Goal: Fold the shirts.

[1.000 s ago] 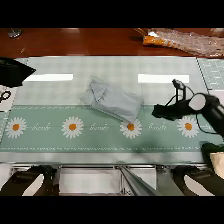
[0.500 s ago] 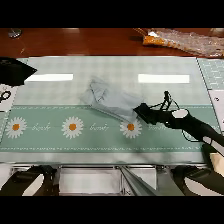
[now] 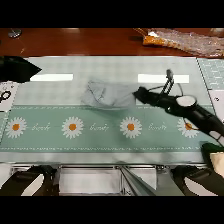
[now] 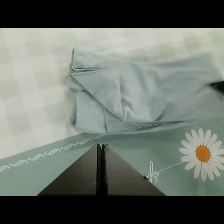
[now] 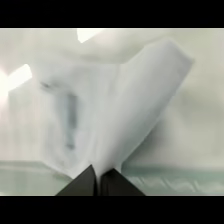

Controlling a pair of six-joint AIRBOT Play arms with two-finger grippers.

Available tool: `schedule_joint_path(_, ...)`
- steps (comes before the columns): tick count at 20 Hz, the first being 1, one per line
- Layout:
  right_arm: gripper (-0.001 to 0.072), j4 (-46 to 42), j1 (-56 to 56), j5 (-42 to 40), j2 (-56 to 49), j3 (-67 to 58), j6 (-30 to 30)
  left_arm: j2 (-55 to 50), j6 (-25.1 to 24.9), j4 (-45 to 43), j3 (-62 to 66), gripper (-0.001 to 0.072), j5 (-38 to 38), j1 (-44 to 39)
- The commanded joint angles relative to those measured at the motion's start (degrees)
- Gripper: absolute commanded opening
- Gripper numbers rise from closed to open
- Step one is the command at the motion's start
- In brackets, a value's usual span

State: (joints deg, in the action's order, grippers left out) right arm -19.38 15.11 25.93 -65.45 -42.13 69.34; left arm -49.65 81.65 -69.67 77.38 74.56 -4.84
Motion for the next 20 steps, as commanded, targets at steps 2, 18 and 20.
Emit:
schedule_joint_path(2, 0.0013, -25.2, -9.4, 15.4, 9.7, -15.5, 21.5, -5.6, -0.2, 0.0, -0.3, 0.0018, -4.1, 0.0)
schedule_joint_path(18, 0.0013, -70.6, -54.6, 76.5, 19.7, -42.9, 26.2, -18.6, -5.6, 2.6, -0.3, 0.0018, -8.1, -7.9)
schedule_joint_path(20, 0.0013, -81.0, -56.9, 80.5, 19.7, -42.9, 21.0, -18.6, -5.6, 2.6, -0.3, 0.0018, -9.0, -7.9)
